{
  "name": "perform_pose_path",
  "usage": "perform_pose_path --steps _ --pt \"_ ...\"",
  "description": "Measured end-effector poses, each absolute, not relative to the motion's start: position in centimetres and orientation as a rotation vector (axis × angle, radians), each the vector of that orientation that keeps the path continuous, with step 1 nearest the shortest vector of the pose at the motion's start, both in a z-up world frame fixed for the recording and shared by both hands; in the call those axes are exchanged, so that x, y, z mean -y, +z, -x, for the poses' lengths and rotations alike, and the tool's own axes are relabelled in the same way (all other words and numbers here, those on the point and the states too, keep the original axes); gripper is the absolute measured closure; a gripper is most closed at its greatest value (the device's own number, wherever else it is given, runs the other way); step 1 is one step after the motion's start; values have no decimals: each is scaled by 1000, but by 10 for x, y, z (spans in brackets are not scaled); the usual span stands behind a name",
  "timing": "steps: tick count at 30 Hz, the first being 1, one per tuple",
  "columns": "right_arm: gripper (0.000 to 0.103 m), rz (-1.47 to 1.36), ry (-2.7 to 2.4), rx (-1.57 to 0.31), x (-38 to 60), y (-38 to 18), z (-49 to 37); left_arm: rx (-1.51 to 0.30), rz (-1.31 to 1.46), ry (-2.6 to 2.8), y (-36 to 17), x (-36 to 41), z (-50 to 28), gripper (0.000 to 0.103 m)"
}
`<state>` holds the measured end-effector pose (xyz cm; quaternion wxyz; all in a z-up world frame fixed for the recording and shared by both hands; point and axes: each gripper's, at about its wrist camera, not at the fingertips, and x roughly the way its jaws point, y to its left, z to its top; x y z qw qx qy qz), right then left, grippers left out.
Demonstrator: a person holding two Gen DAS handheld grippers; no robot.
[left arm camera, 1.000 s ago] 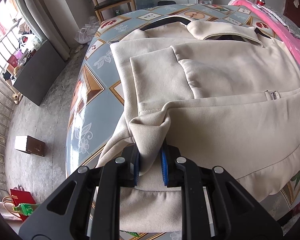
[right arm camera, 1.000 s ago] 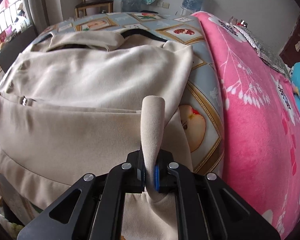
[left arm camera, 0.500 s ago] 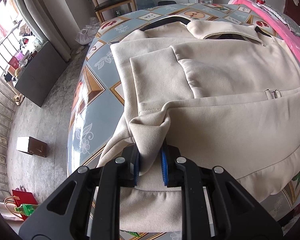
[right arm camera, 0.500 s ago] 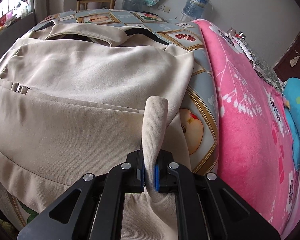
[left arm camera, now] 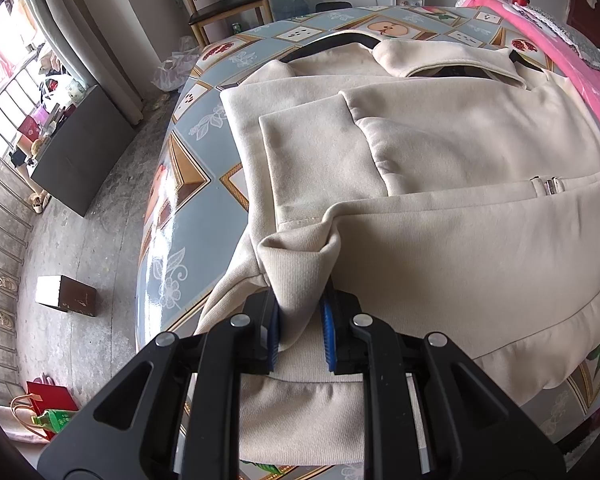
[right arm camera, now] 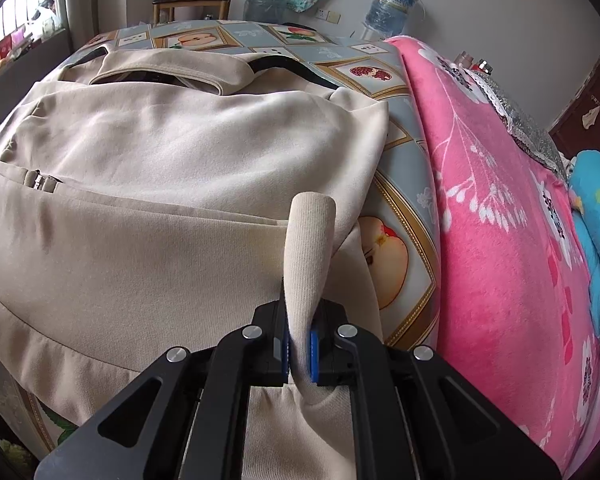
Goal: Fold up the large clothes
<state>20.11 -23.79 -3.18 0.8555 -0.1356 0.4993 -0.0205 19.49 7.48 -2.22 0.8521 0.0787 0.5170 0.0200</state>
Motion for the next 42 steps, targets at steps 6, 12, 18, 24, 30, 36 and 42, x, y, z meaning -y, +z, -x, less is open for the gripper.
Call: perform_pose_path --steps 6,12,18,24,30,36,42 --pt "96 281 -42 -1040 238 -30 -199 -1066 -167 40 -21 -76 -194 86" --pt "97 236 -32 -919 240 11 -188 -945 -112 2 11 -86 -180 89" --pt "97 200 -41 -845 245 32 -208 -901 -52 4 26 -100 -198 89" --pt "94 126 -29 -1000 258 -20 -245 -1008 19 -15 -19 -108 -224 88" --pt "76 62 -78 -863 259 23 -222 -1003 -6 -11 -17 -106 -222 86" --pt "65 -67 242 -910 214 32 -224 -1001 -22 0 -16 -103 -221 87" --pt "65 -9 425 -1085 128 -20 -248 -1007 19 -13 -15 -107 -221 87"
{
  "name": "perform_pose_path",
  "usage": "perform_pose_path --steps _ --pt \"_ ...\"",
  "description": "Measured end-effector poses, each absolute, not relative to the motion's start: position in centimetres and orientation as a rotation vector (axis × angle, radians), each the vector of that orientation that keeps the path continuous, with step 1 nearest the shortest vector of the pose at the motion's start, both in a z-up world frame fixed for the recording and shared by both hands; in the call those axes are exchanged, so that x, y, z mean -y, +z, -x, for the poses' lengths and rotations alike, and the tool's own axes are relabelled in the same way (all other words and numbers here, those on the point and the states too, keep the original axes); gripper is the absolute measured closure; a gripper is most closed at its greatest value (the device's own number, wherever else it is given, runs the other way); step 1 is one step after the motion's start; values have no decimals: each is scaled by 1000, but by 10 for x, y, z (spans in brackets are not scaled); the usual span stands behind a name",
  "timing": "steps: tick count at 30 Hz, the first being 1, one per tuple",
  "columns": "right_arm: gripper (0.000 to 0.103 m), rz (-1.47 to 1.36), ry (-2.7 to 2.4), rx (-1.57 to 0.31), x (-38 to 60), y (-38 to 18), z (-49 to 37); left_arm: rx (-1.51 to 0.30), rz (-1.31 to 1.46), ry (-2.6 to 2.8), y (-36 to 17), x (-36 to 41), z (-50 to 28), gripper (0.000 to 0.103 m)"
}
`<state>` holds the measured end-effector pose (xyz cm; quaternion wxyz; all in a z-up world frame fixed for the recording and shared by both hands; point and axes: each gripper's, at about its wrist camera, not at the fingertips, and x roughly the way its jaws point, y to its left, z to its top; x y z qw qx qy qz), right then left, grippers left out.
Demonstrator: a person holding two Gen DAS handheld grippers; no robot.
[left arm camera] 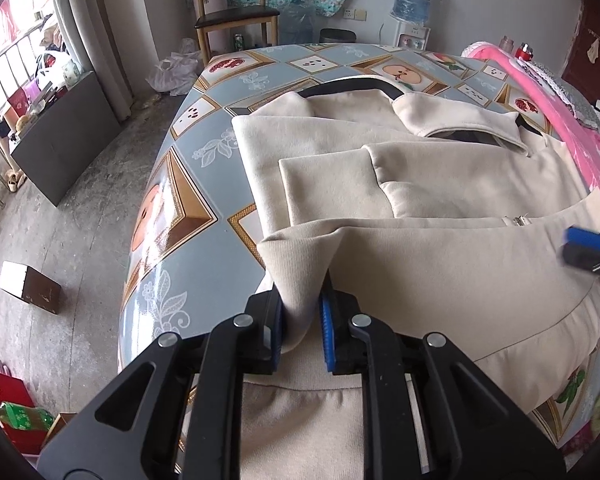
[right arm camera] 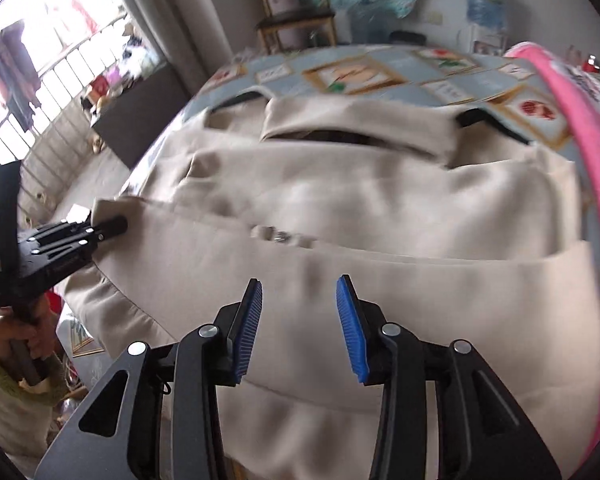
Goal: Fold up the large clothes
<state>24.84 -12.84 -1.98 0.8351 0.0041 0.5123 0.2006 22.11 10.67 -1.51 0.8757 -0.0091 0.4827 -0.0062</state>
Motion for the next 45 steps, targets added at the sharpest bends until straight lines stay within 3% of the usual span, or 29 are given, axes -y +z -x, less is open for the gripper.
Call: perform_pose_path --steps 7,9,12,14,21,27,33,34,35,36,38,45 --pt "66 145 396 -1093 93 -34 -254 -1022 28 -31 -16 -109 -223 86" --pt "81 179 384 -1084 90 -33 -249 -1020 38 -39 -16 -110 -223 86" --pt "95 187 350 -1087 90 -29 -249 -1014 43 -49 -16 -110 -222 84" --pt "98 173 348 -1078 91 -25 -250 -1009 49 -55 -14 -111 -221 84" --pt "100 150 317 -991 91 -1 -258 -984 78 -86 -3 -116 -219 84" --pt "103 182 269 -1004 87 -35 -274 -1025 45 -56 -19 -110 -223 82" --pt "102 16 271 -952 132 6 -258 -1019 -9 -31 -21 -104 -223 84" --pt "101 1 252 -937 147 16 -251 -1019 -14 -30 -20 -104 -223 84" --pt "90 -7 231 -927 159 22 -246 -1018 -16 -28 -20 -103 -222 84" --pt "67 -15 191 -911 177 29 -239 -1018 -18 -26 -20 -103 -222 84" --pt "47 -26 123 -887 207 37 -231 -1018 -20 -23 -20 -103 -222 84" --pt "47 -363 177 -951 319 20 -238 -1023 -29 -19 -20 -102 -223 84"
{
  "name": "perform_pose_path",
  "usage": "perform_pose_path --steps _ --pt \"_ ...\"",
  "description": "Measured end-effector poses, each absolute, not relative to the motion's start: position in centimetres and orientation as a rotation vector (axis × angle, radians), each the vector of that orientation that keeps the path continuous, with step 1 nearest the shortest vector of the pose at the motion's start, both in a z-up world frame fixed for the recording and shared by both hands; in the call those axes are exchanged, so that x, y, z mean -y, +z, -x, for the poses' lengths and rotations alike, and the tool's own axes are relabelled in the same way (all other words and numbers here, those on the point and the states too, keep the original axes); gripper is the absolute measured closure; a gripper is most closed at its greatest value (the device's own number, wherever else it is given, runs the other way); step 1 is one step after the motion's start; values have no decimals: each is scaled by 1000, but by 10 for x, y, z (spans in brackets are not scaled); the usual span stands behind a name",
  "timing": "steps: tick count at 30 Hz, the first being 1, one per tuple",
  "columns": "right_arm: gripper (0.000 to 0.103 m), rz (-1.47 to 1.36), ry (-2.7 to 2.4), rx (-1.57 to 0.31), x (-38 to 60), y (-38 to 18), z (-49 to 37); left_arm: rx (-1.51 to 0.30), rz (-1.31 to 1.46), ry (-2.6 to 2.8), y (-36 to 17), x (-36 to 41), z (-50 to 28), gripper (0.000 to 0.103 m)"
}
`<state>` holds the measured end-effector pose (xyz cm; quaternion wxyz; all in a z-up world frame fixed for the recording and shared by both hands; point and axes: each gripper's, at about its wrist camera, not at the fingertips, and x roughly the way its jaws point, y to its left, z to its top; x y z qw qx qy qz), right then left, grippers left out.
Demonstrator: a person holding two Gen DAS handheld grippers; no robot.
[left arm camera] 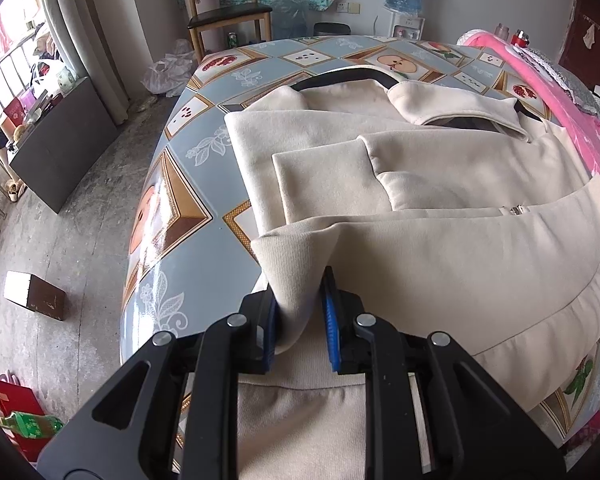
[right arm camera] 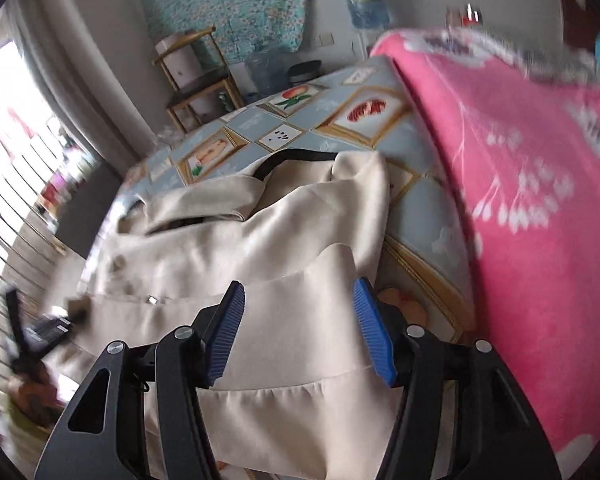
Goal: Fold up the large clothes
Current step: 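Hold the hem with the left tool and the sleeve cuff with the right tool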
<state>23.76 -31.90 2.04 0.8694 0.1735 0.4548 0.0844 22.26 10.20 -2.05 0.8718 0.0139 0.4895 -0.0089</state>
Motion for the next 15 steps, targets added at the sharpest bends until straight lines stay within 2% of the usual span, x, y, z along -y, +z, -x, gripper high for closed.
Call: perform_pose_path --steps 4,9,15 --pt "47 -588 326 -1006 354 0 -274 -1027 -45 -11 -21 -101 -223 84" --pt "47 -671 414 -1118 358 -28 -328 -1033 -48 4 -20 -99 -225 84" --pt "47 -744 450 -1189 365 -51 -318 -1040 -49 22 -20 -98 -225 84"
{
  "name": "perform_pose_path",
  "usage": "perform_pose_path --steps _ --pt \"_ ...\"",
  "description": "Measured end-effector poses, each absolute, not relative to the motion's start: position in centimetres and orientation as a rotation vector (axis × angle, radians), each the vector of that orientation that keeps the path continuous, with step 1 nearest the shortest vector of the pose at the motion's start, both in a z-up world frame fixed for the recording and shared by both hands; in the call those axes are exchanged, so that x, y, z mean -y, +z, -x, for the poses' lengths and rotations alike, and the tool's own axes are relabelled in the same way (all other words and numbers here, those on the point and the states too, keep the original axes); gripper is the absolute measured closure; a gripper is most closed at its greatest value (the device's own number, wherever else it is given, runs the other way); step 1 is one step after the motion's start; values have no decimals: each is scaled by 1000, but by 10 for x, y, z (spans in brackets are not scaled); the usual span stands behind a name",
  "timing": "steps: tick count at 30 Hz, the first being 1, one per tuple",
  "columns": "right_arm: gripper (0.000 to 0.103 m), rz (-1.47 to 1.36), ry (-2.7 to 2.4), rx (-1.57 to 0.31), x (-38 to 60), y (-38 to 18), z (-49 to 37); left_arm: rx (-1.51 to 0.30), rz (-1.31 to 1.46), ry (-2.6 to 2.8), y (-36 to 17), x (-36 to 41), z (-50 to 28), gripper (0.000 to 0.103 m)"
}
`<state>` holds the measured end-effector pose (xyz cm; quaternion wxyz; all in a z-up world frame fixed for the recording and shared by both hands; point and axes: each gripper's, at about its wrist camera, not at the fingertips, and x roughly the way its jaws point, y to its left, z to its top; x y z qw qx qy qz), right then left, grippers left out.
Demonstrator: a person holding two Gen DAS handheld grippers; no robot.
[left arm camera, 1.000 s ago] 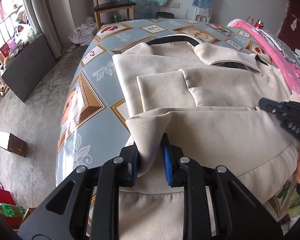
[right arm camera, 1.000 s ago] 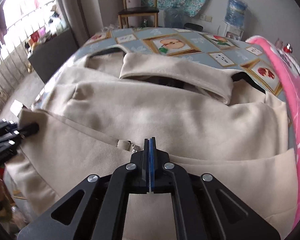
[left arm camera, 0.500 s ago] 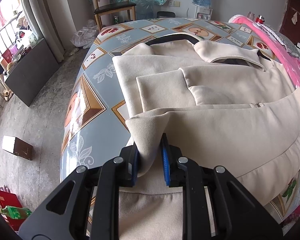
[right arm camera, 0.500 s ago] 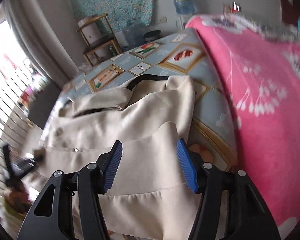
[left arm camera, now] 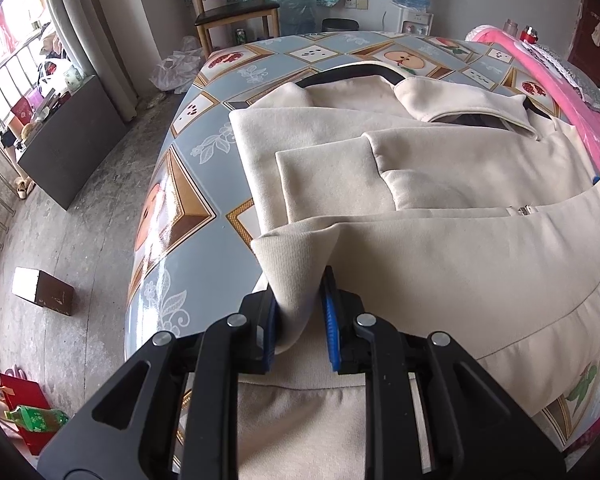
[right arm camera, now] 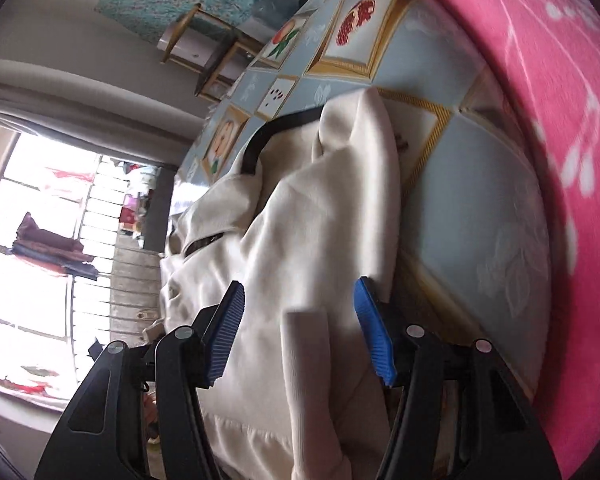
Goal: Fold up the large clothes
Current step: 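Hold the hem with the left tool and the sleeve cuff with the right tool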
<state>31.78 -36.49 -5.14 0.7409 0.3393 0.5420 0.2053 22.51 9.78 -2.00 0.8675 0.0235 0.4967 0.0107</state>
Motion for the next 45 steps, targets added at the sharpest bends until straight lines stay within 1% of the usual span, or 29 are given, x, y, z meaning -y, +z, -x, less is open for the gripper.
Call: perform_pose_path --steps 5,7,11,13,17,18,20,21,26,30,33,40,45 --pt "47 -829 573 -1205 369 -53 -277 -1046 -72 22 -20 -96 -226 84" --pt "47 -810 612 -1214 362 -49 -268 -1046 -73 23 -20 -96 -226 84" --pt "48 -625 585 -1204 343 -33 -263 -1045 -65 26 -20 -96 -226 84" --pt "51 -528 525 -1204 332 -28 -267 -1046 -64 26 -20 -96 -226 84" --pt "67 -348 413 -1220 314 -32 -272 -1045 -63 25 -20 -96 -226 84" --pt "76 -320 393 -1228 308 -34 -273 -1045 -64 25 -20 -96 -226 84" --pt "90 -264 352 -1224 300 -32 -272 -1047 -60 24 -20 -97 -226 84" --pt "94 -213 322 -1206 293 -25 -268 -1048 -58 24 -19 -97 -226 84" --pt "96 146 182 -1042 248 10 -236 -1045 -72 29 -19 -96 -226 84" --pt "96 361 77 -977 222 6 -226 -1045 -86 36 -19 -94 -226 84" --pt "96 371 38 -991 222 -4 -232 -1047 -79 33 -18 -93 -226 84" --pt "96 260 10 -1024 234 -8 -238 -1050 -63 25 -19 -95 -224 84" --pt "96 263 0 -1030 231 -10 -239 -1048 -65 24 -19 -96 -224 84"
